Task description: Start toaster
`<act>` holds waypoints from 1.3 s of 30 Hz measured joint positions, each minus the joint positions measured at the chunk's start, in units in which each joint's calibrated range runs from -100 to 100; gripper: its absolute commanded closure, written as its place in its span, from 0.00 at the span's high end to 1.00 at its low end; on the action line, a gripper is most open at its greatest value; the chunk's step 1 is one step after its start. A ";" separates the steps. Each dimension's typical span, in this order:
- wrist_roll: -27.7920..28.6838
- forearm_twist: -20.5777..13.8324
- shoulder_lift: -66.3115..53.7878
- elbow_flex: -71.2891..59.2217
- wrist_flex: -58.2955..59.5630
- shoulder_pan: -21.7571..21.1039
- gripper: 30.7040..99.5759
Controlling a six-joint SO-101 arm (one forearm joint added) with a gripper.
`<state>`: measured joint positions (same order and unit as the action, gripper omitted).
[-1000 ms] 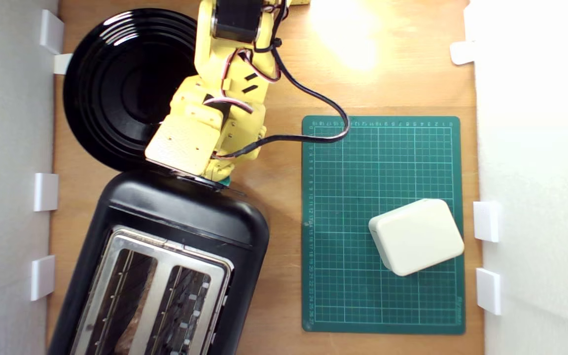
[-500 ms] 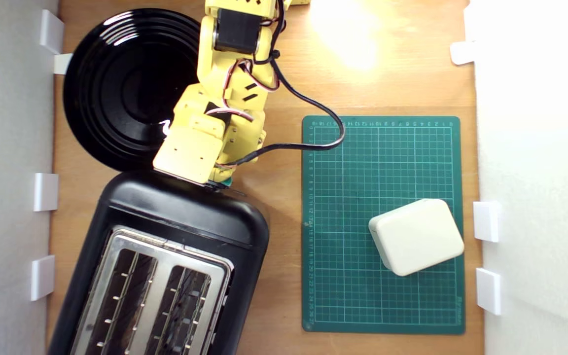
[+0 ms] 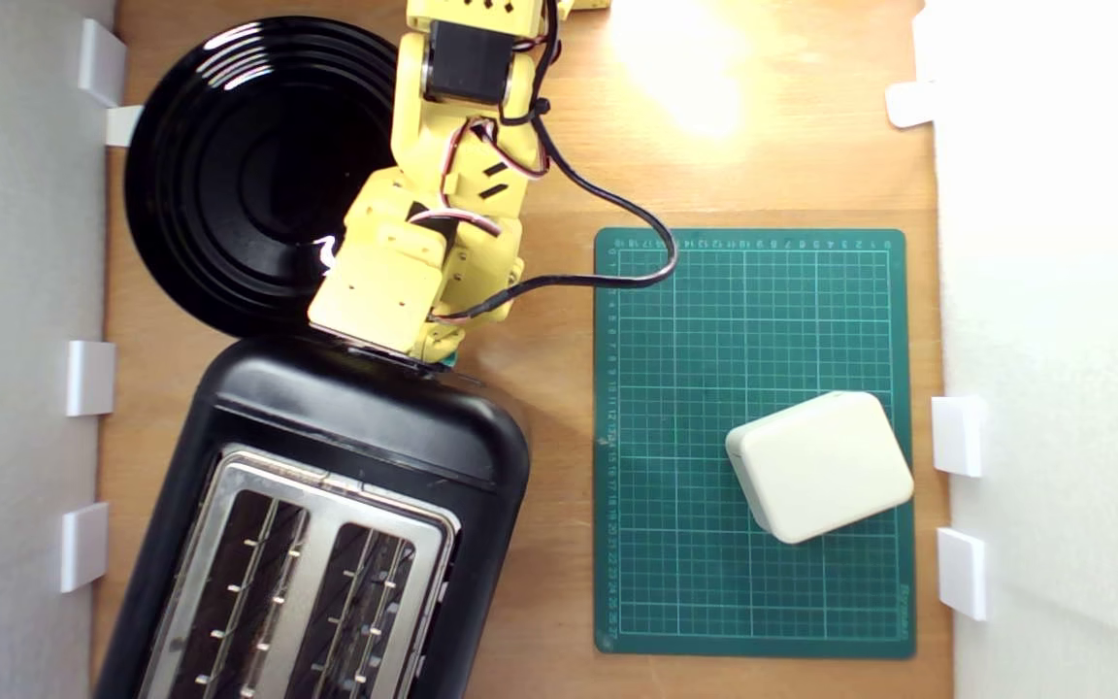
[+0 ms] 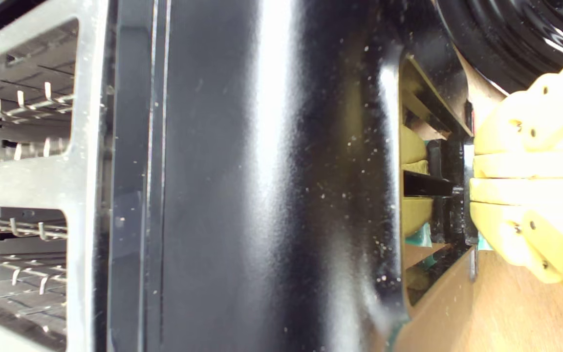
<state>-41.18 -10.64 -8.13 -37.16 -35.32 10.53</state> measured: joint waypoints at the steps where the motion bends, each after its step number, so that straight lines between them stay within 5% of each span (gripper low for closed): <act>1: 0.00 0.00 0.17 0.00 0.00 0.00 0.01; 39: 1.24 -0.48 2.58 3.24 0.00 -0.54 0.01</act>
<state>-39.94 -11.12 -5.54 -33.92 -35.32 9.99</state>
